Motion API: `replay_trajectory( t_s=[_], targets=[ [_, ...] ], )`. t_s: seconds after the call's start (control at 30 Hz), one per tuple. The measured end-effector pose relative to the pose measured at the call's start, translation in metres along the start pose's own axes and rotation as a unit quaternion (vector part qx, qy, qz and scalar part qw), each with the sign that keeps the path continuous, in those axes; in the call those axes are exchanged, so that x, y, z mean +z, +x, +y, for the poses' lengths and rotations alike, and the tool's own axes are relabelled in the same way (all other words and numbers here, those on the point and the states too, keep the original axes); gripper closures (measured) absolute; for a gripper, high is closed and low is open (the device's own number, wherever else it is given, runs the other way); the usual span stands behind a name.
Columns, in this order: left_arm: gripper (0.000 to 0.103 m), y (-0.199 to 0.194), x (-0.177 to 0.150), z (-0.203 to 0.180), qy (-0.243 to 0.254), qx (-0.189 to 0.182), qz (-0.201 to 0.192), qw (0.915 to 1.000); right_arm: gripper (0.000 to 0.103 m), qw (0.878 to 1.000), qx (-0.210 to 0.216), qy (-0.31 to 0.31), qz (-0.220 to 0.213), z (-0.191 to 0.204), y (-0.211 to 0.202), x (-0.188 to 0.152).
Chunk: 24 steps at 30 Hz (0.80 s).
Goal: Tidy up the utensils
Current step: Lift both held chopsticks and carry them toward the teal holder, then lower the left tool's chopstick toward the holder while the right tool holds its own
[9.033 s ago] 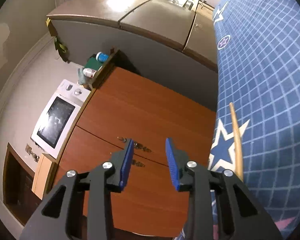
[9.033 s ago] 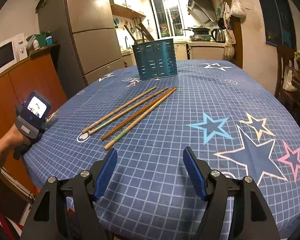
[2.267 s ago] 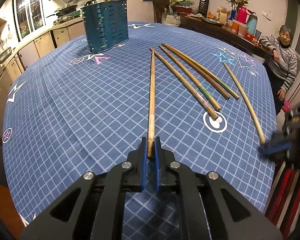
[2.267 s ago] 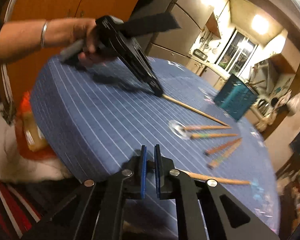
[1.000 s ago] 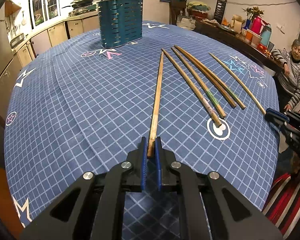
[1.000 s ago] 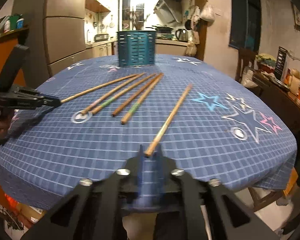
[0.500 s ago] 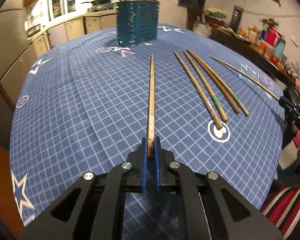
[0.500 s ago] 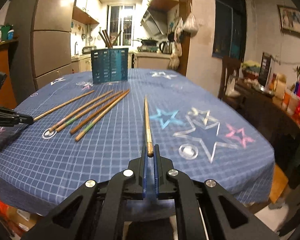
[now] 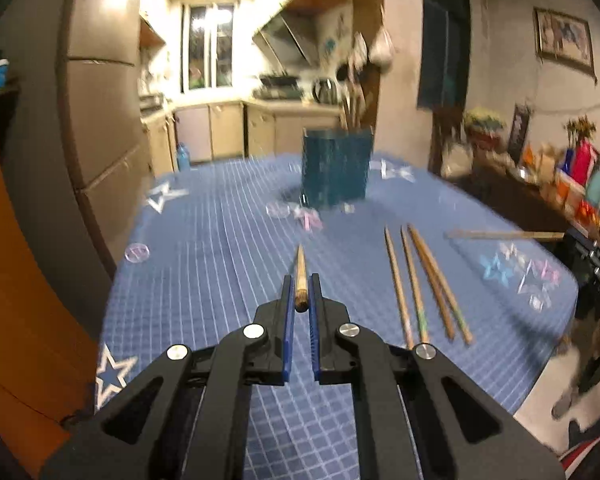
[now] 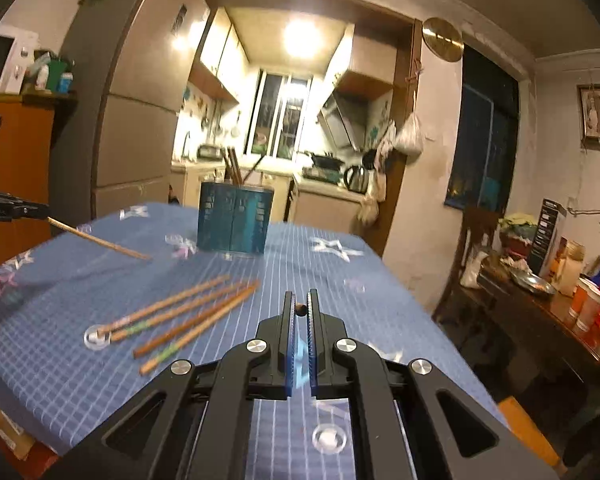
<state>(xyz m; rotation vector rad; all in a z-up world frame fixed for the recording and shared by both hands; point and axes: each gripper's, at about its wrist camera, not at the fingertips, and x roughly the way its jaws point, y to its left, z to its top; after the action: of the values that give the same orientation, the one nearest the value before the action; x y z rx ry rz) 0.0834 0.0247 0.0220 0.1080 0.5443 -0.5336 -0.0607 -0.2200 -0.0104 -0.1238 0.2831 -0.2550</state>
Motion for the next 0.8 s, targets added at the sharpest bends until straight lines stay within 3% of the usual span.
replay_trajectory(
  t_s=[0.37,0.67,0.8],
  targets=[
    [0.098,-0.02,0.052,-0.021,0.003,0.012,-0.069,0.9976,0.098,0.997,0.057,0.035,-0.029,-0.042,0.029,0.043],
    [0.098,-0.018,0.073,-0.037,0.018,-0.006,-0.081,0.9966,0.102,0.993,0.094,0.059,-0.037,-0.062,0.05,0.07],
    [0.098,-0.013,0.081,-0.034,0.01,-0.011,-0.08,0.9967,0.102,0.992,0.109,0.061,-0.021,-0.065,0.069,0.083]
  ],
)
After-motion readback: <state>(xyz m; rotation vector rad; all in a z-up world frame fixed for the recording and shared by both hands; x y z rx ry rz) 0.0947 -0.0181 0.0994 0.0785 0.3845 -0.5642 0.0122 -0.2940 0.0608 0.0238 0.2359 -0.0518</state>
